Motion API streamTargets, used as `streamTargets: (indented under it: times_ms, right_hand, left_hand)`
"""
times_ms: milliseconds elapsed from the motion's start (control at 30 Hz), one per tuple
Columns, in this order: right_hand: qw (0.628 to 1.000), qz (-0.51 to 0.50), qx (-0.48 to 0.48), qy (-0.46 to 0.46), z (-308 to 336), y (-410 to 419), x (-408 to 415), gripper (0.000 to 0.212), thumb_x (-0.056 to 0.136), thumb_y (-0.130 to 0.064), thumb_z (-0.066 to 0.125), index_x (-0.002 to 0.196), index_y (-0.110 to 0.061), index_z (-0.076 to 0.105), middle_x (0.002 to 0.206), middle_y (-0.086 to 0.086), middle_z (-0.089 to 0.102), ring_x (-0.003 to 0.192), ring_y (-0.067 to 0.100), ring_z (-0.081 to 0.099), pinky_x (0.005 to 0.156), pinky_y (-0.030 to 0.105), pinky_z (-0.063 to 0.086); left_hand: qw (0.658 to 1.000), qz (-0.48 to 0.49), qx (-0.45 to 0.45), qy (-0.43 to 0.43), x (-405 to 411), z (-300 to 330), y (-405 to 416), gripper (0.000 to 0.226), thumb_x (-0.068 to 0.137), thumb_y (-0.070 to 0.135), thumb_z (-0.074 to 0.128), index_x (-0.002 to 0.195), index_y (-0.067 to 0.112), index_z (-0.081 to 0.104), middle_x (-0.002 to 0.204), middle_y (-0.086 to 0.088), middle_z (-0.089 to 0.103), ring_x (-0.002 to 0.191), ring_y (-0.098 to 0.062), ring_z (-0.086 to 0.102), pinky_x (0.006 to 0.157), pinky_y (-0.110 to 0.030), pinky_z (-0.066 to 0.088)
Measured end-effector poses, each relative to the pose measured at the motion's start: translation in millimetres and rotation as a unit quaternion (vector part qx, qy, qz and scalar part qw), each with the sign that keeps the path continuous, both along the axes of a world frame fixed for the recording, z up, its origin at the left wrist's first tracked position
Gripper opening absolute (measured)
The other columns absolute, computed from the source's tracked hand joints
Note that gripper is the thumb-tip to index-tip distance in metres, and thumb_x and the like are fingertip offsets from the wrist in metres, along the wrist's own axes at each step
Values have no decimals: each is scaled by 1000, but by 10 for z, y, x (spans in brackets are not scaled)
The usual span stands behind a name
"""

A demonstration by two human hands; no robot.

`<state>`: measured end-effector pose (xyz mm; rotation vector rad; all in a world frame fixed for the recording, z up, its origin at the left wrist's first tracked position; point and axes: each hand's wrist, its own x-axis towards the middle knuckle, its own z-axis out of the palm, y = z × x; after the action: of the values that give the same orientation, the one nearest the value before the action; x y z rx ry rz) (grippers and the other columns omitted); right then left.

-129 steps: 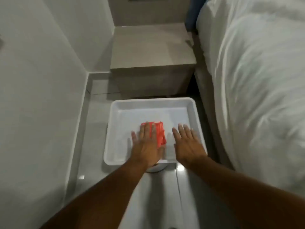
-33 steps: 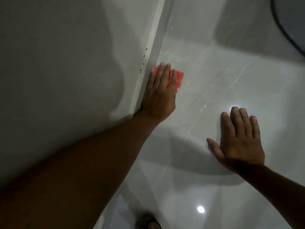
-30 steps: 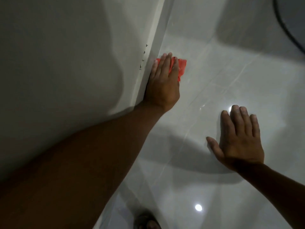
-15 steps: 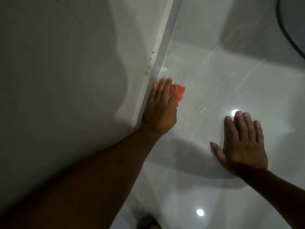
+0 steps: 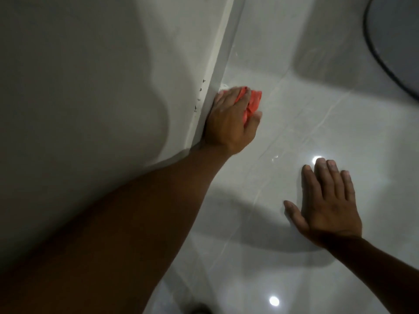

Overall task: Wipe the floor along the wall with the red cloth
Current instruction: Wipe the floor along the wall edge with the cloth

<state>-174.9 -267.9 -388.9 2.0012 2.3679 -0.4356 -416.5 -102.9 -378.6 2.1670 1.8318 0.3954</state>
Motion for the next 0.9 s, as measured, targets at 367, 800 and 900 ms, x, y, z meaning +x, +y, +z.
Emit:
streamTargets:
  times_ms: [367,800,900]
  right_hand:
    - [1000,3,21,7,15,-13,-5,90,85,-62,48,151,-2,38,161,28,30,153,42,21,126,54,11]
    - [1000,5,4,5,-11,-15,16,92,85,-64,46,153,-3,37,163,26,27,154,40,19,126,55,12]
    - [1000,4,3,6,-1,-5,5,92,84,-65,46,152,-3,38,163,25,27,154,39,19,127,53,10]
  left_hand:
    - [969,-137,73,193,-139,-56,-315,57,89,14,51,145,7,48,155,-16,47,150,-37,34,124,-57,12]
    - [999,-13,35,22,94,-62,491,50,93,24,52,137,2,58,138,-20,61,130,-36,55,120,-50,33]
    - [999,-44,31,3,17,-45,227,50,93,25,54,139,6,58,141,-17,60,135,-33,53,121,-47,30]
